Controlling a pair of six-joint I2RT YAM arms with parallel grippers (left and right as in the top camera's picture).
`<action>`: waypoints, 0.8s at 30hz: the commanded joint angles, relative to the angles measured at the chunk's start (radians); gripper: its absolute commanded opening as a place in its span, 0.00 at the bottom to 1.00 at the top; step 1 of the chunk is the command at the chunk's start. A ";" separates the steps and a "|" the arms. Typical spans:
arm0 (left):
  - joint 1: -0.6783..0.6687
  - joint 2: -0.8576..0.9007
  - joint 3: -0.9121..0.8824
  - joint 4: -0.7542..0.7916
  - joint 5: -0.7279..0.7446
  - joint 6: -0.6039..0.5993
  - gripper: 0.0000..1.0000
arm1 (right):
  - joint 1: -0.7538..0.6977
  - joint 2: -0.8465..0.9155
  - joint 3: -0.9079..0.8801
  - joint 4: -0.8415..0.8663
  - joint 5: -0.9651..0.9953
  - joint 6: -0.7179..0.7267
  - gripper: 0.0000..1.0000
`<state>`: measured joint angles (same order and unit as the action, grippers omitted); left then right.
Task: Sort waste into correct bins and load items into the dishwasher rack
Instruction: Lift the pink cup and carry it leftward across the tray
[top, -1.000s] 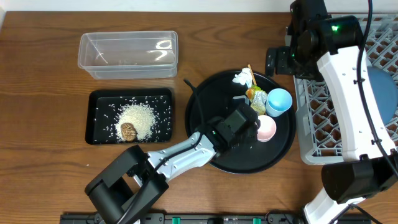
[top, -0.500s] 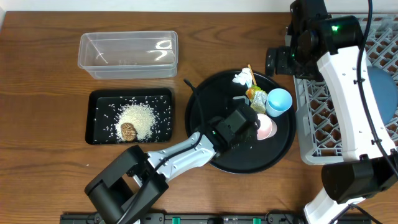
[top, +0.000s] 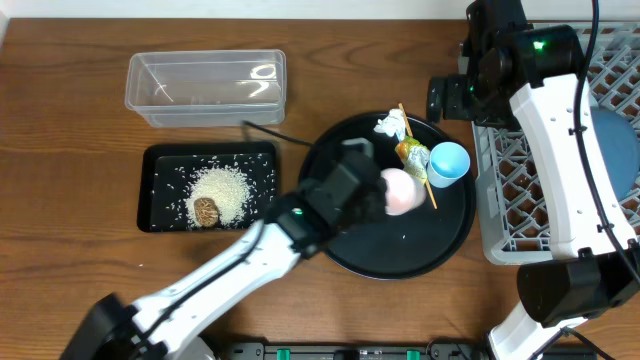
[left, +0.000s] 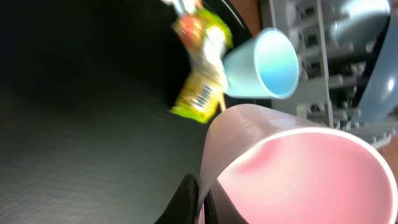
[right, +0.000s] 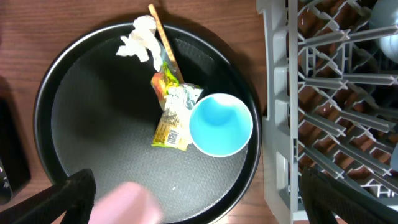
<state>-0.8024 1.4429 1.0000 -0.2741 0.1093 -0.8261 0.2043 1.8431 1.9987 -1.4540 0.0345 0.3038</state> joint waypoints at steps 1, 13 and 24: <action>0.049 -0.065 0.019 -0.069 0.003 0.025 0.06 | 0.012 0.003 -0.004 -0.001 0.010 0.010 0.99; 0.263 -0.191 0.019 -0.278 0.189 0.049 0.06 | 0.012 0.003 -0.004 -0.001 0.010 0.010 0.99; 0.449 -0.194 0.019 -0.266 0.578 0.229 0.06 | 0.012 0.003 -0.004 -0.001 0.010 0.010 0.99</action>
<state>-0.3763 1.2602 1.0012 -0.5480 0.5274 -0.6807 0.2043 1.8431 1.9976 -1.4540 0.0345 0.3038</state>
